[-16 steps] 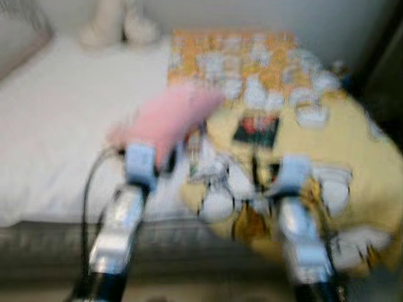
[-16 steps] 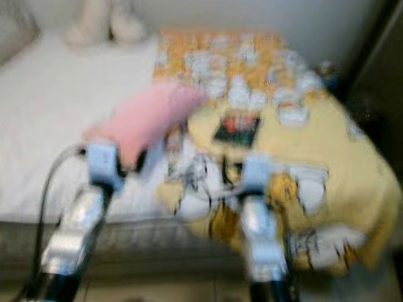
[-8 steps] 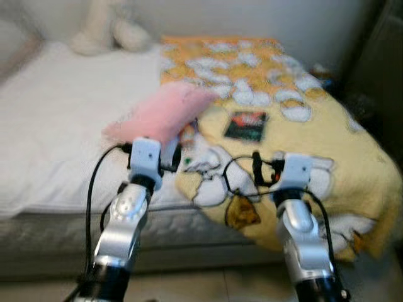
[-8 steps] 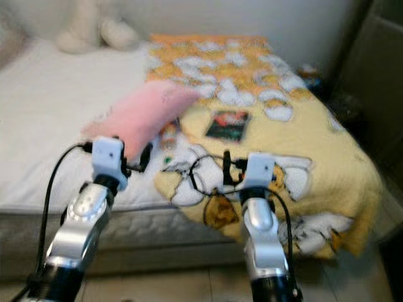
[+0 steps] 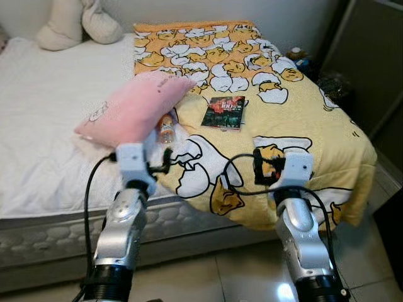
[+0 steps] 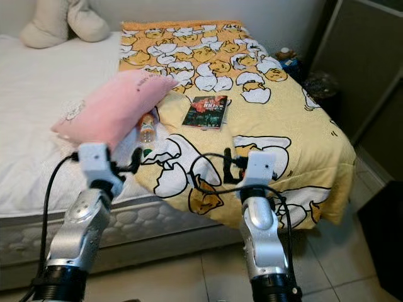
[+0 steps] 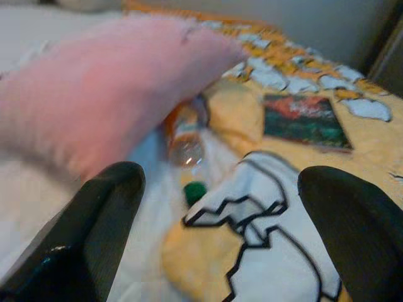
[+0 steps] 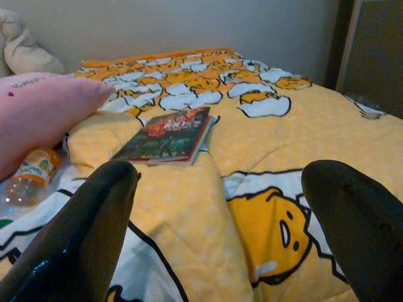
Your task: Clean up the room
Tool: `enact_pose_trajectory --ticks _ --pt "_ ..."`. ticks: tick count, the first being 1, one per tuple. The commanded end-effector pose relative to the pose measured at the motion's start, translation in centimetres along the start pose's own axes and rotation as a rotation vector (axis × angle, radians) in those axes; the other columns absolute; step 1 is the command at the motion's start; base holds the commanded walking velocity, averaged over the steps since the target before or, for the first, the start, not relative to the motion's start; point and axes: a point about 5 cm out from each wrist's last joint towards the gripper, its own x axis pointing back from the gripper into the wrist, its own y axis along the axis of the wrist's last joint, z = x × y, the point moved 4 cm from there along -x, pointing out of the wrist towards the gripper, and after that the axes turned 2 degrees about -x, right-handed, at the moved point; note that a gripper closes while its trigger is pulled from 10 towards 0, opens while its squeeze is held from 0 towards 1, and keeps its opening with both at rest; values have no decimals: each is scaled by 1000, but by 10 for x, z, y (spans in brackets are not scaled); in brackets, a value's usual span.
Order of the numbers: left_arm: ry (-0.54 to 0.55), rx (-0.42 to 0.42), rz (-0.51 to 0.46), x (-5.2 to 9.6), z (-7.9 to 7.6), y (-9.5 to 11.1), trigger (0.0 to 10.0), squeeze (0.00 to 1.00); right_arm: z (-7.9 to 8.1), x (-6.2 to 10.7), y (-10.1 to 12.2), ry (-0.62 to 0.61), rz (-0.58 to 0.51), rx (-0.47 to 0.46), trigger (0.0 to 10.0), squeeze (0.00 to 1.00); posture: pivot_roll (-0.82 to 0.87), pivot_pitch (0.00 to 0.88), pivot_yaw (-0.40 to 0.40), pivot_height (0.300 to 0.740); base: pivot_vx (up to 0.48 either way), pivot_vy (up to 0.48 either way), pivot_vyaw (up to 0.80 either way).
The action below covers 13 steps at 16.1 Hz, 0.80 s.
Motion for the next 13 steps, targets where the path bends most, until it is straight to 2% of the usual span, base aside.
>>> enact_pose_trajectory --ticks 1,2,3,8,13 --pt "12 8 28 1 3 -6 10000 0 -1 0 -2 -5 5 -8 10000 0 -67 0 32 740 0 0 0" --pt "-27 -59 7 5 -4 -6 10000 0 -4 2 -6 -13 15 -13 10000 0 -68 0 32 740 0 0 0" --pt "-90 -119 -51 6 -16 4 10000 0 -4 2 -5 -13 15 -12 10000 0 -69 0 32 740 390 0 0" --pt "-145 -169 -99 5 -29 16 10000 0 -3 1 -3 -11 5 -7 10000 0 -73 0 35 740 462 0 0" --pt "-183 -194 -110 6 -36 16 10000 0 -2 0 -3 -10 5 -5 10000 0 -74 0 40 740 480 0 0"
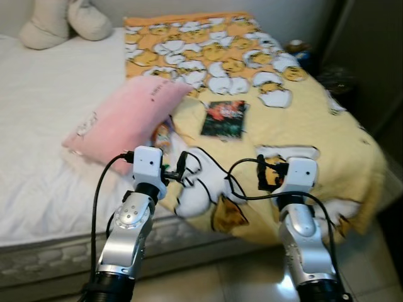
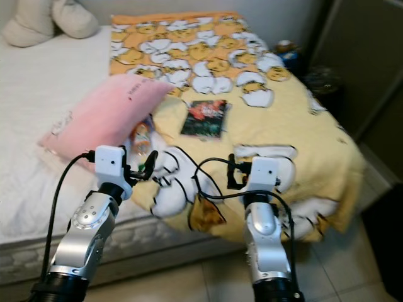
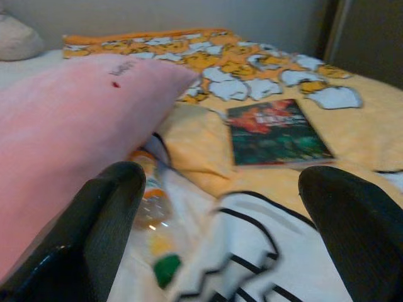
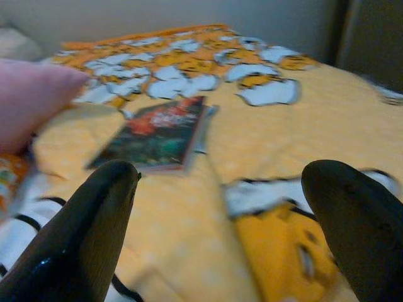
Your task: Clean up the room
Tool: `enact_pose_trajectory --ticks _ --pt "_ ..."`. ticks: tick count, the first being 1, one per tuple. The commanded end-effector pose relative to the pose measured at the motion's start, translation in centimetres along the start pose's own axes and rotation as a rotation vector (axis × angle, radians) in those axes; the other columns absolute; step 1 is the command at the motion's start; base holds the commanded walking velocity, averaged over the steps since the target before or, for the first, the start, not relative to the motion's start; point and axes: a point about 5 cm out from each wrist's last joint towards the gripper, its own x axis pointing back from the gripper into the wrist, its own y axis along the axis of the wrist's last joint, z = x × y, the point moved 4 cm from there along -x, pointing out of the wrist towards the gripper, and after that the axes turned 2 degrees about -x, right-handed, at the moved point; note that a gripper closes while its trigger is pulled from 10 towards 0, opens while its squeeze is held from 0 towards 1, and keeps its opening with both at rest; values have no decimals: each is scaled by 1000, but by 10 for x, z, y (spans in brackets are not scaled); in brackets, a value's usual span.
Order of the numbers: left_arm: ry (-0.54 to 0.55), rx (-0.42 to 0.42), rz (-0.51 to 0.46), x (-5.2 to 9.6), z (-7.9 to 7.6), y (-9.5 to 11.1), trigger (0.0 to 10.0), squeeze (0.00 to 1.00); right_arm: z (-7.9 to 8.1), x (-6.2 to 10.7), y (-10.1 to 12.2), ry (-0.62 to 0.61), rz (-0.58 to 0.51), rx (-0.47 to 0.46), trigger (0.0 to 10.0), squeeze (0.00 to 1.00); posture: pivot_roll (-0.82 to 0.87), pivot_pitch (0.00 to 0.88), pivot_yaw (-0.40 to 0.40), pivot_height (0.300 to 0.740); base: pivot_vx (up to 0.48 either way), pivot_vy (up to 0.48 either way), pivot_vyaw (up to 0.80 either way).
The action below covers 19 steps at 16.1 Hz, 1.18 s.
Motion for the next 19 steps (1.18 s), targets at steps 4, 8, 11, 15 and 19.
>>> enact_pose_trajectory --ticks 4,8,11,15,19 --pt "-24 -33 -48 -5 -4 15 10000 0 -1 0 1 -5 -9 0 10000 0 -73 0 41 740 480 0 0" --pt "69 -105 18 -21 13 16 10000 0 1 4 2 -2 -14 -5 10000 0 -68 0 41 740 188 0 0" --pt "85 -16 156 -44 19 2 10000 0 6 13 -1 10 -6 -8 10000 0 -69 20 47 740 0 0 0" --pt "161 54 313 -55 37 -14 10000 0 8 28 -3 15 4 2 10000 0 -96 66 69 740 0 0 0" --pt "253 73 380 -60 66 -24 10000 0 10 43 0 52 1 52 10000 0 -110 120 64 740 0 0 0"
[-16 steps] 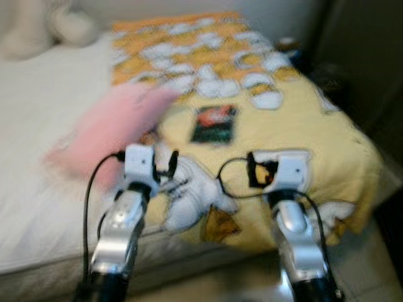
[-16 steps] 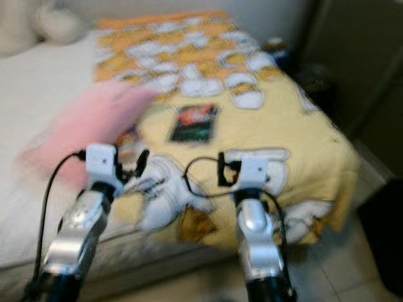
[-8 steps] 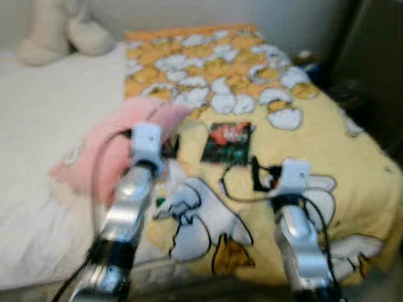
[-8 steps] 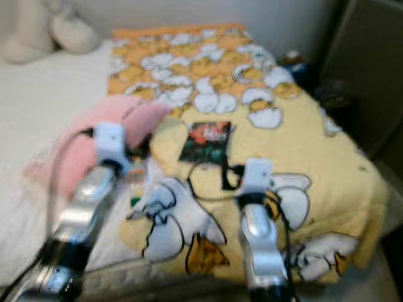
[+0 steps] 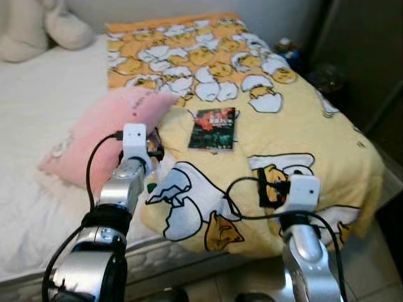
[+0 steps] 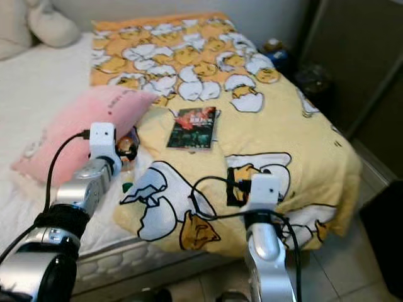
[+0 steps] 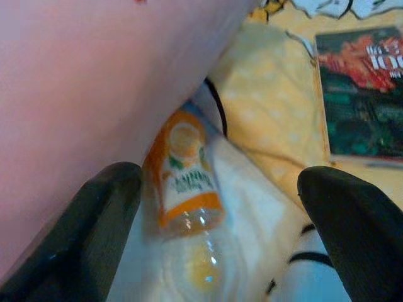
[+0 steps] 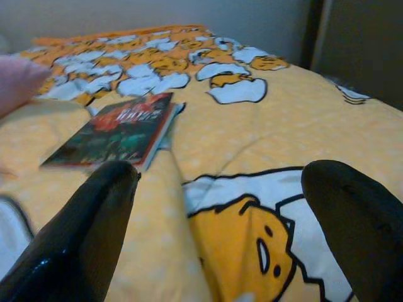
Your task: Clean up the room
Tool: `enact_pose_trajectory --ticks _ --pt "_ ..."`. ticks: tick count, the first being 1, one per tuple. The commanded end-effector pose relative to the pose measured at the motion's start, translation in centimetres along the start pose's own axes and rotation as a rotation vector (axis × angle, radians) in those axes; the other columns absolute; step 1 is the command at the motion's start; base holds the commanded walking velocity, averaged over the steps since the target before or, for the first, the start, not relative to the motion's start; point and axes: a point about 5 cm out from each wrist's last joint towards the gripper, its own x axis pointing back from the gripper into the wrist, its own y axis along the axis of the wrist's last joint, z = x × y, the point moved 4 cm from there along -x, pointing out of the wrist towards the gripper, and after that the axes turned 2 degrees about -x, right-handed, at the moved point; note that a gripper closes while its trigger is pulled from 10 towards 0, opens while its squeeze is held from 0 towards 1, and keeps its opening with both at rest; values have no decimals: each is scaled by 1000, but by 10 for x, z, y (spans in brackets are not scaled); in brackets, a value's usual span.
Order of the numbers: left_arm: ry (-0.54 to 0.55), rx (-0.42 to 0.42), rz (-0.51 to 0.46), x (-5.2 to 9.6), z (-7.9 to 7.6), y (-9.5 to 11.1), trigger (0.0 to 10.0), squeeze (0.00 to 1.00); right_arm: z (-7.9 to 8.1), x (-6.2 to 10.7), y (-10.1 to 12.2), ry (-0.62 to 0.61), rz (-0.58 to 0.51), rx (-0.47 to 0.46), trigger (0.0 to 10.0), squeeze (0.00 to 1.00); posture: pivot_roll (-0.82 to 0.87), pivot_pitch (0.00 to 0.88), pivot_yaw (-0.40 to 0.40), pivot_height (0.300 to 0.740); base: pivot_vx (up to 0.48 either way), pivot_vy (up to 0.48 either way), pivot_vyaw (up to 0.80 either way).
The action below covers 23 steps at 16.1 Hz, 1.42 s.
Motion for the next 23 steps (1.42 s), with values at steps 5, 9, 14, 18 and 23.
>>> enact_pose_trajectory --ticks 5,9,14,18,23 --pt "46 32 65 -6 7 -15 10000 0 4 11 7 67 14 49 10000 0 -153 167 34 740 0 0 0" --pt "84 60 78 -6 7 -23 10000 0 -2 22 9 69 35 70 10000 0 -198 192 5 740 0 0 0" --pt "36 222 72 -8 -15 -20 10000 0 -4 24 13 81 47 85 10000 0 -213 195 -10 740 0 0 0" --pt "44 231 47 -8 -13 -19 0 0 -4 23 15 89 53 90 10000 0 -217 191 -18 740 0 0 0" --pt "23 241 25 -8 -14 -17 0 0 -1 20 15 100 56 90 10000 0 -213 180 -23 740 0 0 0"
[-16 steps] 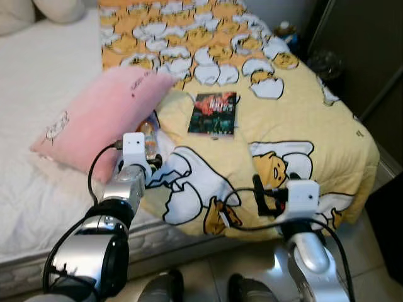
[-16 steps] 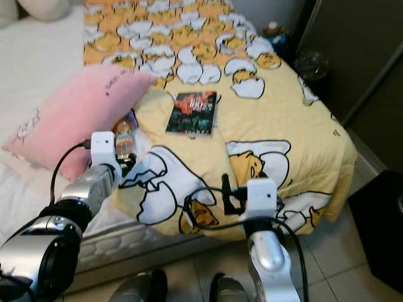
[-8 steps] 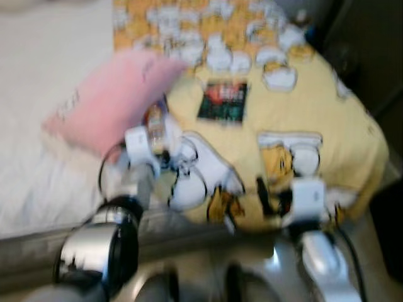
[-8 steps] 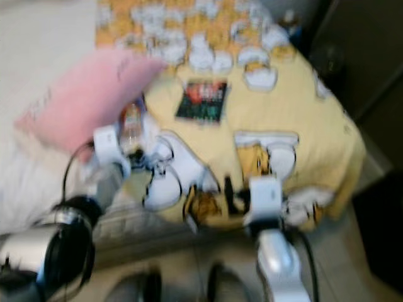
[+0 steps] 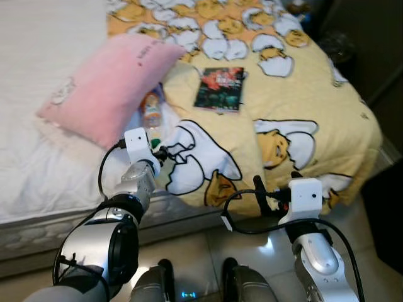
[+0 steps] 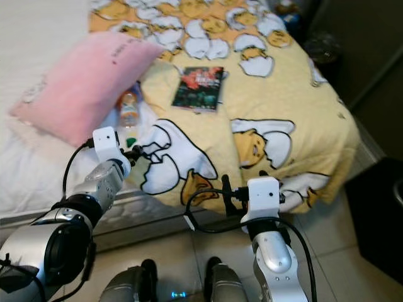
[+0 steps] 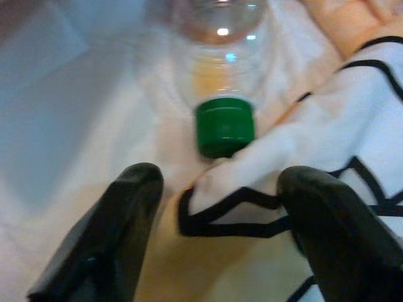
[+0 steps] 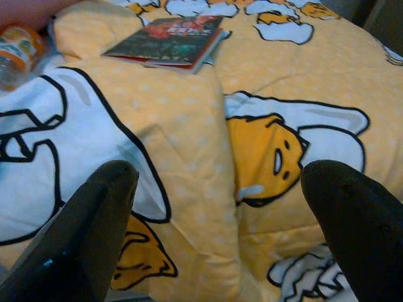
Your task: Clean up the room
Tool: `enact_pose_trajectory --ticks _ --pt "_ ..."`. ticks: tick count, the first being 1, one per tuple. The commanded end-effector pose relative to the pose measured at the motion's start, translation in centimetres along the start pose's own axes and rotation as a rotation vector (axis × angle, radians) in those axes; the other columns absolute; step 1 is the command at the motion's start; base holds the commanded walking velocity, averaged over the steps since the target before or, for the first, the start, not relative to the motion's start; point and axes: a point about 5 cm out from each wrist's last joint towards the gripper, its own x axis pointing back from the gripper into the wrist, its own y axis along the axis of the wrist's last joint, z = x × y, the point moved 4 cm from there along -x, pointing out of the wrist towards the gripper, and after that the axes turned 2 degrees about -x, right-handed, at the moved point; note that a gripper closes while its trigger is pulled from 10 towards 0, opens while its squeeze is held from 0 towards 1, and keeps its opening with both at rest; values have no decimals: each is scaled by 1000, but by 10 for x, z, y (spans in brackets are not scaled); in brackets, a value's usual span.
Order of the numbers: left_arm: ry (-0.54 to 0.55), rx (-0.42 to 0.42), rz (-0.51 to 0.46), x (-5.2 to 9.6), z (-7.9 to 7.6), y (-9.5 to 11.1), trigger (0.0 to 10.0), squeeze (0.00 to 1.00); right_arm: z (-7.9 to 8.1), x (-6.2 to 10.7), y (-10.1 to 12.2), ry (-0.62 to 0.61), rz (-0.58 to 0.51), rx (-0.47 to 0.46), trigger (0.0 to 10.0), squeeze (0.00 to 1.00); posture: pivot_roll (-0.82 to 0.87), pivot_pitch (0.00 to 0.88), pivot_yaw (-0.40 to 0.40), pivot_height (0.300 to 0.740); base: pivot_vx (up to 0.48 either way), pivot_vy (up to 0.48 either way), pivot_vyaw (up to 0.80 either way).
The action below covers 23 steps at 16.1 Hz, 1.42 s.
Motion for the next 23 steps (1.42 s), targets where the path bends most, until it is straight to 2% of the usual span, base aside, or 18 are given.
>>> enact_pose_trajectory --ticks 1,2,3,4,5,6,7,8,10,14,17,18,19,20,23 --pt "-3 3 4 0 0 -3 0 0 -1 0 -2 1 15 -2 10000 0 -213 178 -24 740 0 0 0" --pt "-6 -28 -6 0 -1 0 0 0 -1 0 -2 2 14 0 10000 0 -213 177 -24 740 0 0 0" --pt "-6 -80 -26 0 -4 5 824 0 -1 0 -2 2 14 0 10000 0 -212 177 -23 740 0 0 0" --pt "6 -163 -63 0 -7 12 9451 0 -1 0 -1 1 13 -1 10000 0 -215 179 -18 740 0 0 0" --pt "6 -257 -125 1 -14 24 10000 0 -1 1 -1 -2 12 -2 10000 0 -216 181 -16 740 0 0 0" --pt "-30 -283 -207 3 -26 39 10000 0 -1 2 -1 -6 12 -3 10000 0 -218 185 -14 740 0 0 0" --pt "-63 -281 -275 6 -36 54 10000 1000 -1 4 -2 -11 14 -5 10000 0 -218 185 -14 740 0 0 0" --pt "-86 -265 -303 8 -41 61 10000 1000 -1 4 -2 -11 16 -5 10000 0 -217 185 -15 740 0 0 0" --pt "-110 -224 -285 7 -46 69 10000 1000 -1 4 -5 -6 24 -5 10000 0 -208 187 -17 740 0 0 0" --pt "-86 -215 -255 3 -42 71 10000 1000 -1 4 -4 -5 24 -4 10000 0 -235 189 -21 740 0 0 0" --pt "-58 -248 -224 1 -36 71 10000 1000 -2 7 -4 -5 26 4 10000 0 -256 190 -26 740 0 0 0" --pt "-44 -257 -209 0 -32 68 10000 1000 -3 8 -4 -8 27 5 10000 0 -256 190 -26 740 0 0 0" --pt "-9 -271 -185 -1 -21 63 10000 1000 -4 9 -4 -11 30 6 10000 0 -257 197 -27 740 0 0 0" --pt "-3 -277 -184 -2 -19 63 10000 1000 -4 9 -5 -10 31 6 10000 0 -257 197 -27 740 0 0 0" --pt "1 -256 -142 -3 -12 53 10000 1000 0 10 -5 0 38 3 10000 0 -261 209 -39 740 0 0 0"
